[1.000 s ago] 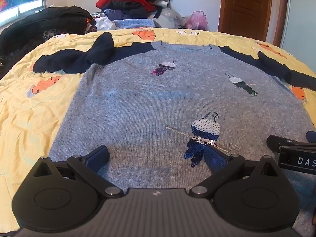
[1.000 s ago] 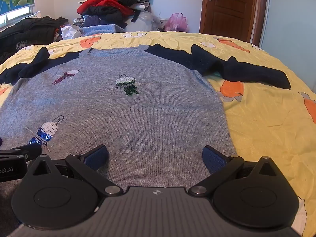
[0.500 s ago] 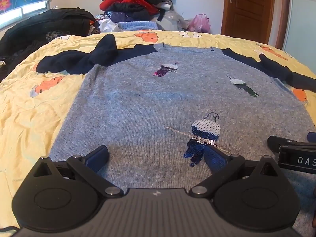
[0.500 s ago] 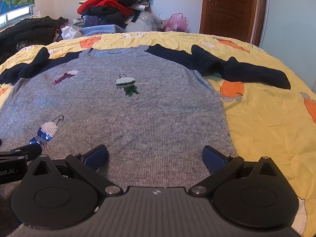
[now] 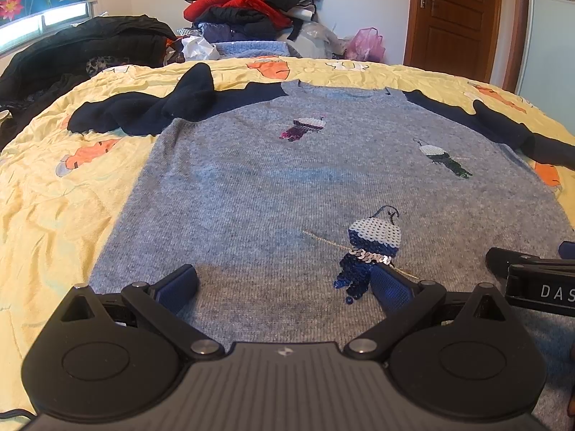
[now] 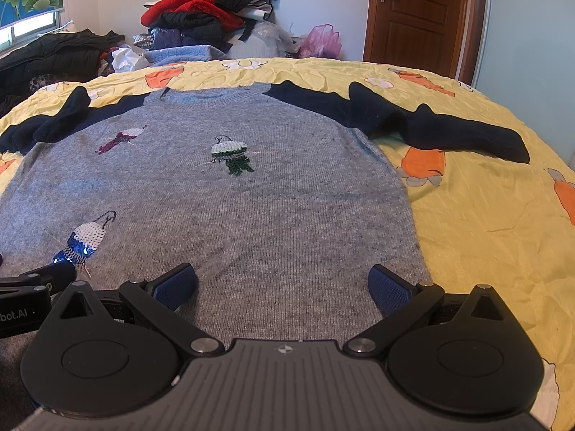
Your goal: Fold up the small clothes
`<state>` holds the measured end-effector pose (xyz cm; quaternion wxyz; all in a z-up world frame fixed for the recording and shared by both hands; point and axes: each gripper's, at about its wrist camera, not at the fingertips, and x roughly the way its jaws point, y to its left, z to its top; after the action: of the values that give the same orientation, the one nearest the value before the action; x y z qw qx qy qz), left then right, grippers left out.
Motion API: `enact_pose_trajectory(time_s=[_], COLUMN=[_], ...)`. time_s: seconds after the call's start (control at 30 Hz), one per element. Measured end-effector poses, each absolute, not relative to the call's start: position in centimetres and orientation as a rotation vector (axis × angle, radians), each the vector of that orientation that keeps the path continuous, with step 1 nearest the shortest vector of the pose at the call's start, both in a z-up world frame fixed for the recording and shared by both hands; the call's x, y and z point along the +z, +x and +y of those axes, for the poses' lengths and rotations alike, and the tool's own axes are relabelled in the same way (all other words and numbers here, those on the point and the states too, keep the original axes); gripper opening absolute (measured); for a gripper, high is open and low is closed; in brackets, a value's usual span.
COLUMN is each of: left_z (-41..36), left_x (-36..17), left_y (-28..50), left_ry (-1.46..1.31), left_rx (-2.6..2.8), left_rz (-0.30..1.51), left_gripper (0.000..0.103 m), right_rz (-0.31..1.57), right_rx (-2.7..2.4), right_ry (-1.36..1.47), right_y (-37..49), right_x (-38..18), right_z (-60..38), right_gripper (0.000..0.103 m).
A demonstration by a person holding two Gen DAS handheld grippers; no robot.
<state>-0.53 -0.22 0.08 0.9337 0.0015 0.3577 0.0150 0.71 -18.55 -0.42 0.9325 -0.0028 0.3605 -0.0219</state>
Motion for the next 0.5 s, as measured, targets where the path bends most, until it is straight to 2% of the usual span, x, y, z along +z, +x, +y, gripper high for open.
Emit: enact_pose_trajectory(time_s=[0.5], left_z=[-0.26], left_x=[0.05], left_y=[-0.59], left_ry=[0.003], left_rx=[0.030], left_rz=[0.730], left_gripper=[0.103], right_rz=[0.737], right_rx=[-0.045], right_ry=[-0.006], right_y=[0.70], right_x=[-0.43], right_z=[-18.58], right_gripper=[0.103])
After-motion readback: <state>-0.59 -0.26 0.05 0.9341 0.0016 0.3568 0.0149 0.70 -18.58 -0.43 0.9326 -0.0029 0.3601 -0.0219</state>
